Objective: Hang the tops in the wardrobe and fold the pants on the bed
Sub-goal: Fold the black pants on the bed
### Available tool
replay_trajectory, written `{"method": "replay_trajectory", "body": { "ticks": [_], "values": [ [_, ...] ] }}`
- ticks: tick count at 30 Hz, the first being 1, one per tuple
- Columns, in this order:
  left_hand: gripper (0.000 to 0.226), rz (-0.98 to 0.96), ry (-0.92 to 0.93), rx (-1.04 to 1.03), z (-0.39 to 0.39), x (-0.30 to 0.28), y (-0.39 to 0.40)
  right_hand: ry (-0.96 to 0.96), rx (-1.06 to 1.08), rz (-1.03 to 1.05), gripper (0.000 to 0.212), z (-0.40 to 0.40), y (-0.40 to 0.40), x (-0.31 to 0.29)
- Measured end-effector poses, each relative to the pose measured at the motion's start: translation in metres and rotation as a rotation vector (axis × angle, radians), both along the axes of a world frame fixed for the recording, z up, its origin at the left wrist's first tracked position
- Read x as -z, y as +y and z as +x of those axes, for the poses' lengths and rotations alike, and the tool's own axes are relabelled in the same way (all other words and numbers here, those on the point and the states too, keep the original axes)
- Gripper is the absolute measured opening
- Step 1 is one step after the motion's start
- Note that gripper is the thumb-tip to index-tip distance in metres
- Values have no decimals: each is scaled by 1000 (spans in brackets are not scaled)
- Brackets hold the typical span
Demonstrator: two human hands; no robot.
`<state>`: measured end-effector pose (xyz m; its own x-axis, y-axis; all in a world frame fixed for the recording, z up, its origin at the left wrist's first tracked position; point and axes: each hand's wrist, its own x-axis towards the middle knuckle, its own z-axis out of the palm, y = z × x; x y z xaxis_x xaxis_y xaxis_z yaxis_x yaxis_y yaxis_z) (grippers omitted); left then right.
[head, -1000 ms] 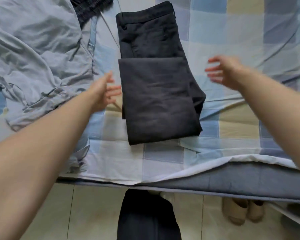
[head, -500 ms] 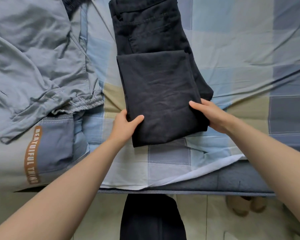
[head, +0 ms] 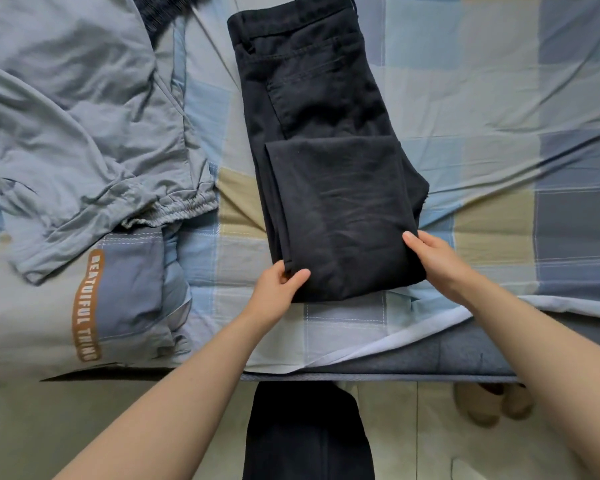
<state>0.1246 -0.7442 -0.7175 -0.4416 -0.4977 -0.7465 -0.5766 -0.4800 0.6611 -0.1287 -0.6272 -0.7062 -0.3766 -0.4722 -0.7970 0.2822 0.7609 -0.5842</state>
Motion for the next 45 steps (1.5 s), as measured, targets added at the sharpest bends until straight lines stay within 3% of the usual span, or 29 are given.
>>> {"method": "replay_trajectory", "body": {
  "ticks": [3, 6, 10, 12, 14, 17, 19, 21, 23, 27, 30, 32, 34, 36, 39, 45],
  "values": [
    [18, 116, -14, -16, 10, 3, 6, 62, -73, 105, 33, -2, 8, 3],
    [10, 307, -80, -43, 31, 8, 22, 139, -167, 250, 61, 5, 34, 16],
    [17, 455, -229, -74, 71, 12, 62, 10, -235, 371, 92, 36, 92, 30],
    [29, 455, -253, -51, 83, 10, 80, -11, -245, 393, 74, 51, 107, 25],
    [37, 336, -294, -68, 80, 3, 88, 71, -299, 394, 54, 57, 106, 20],
    [50, -160, -479, -164, 60, -13, 68, 290, -618, 418, 42, 45, 85, 8],
    [58, -474, -465, -131, 37, -29, 42, 485, -821, 437, 40, 26, 71, -1],
    [56, -653, -373, -7, 5, -43, 18, 648, -828, 408, 35, 2, 55, -3],
    [52, -744, -273, 153, -35, -48, 0, 670, -694, 368, 27, -22, 38, -1],
    [59, -657, -174, 549, -114, -35, -10, 512, -569, 348, 18, -50, 15, 13],
    [73, -597, -290, 810, -155, -18, 1, 246, -486, 314, 17, -56, 11, 19],
    [81, -573, -392, 960, -171, -13, 3, 206, -499, 322, 14, -57, 10, 23],
    [66, -538, -381, 997, -175, -19, -1, 192, -502, 313, 18, -60, 8, 26],
    [33, -483, -284, 999, -168, -33, -7, 152, -484, 303, 17, -61, 5, 23],
    [25, -446, -135, 1050, -137, -63, -8, 144, -508, 274, 22, -62, -2, 15],
    [21, -510, 4, 871, -59, -113, 11, 503, -1088, 194, 29, -16, -28, -5]
  ]
}}
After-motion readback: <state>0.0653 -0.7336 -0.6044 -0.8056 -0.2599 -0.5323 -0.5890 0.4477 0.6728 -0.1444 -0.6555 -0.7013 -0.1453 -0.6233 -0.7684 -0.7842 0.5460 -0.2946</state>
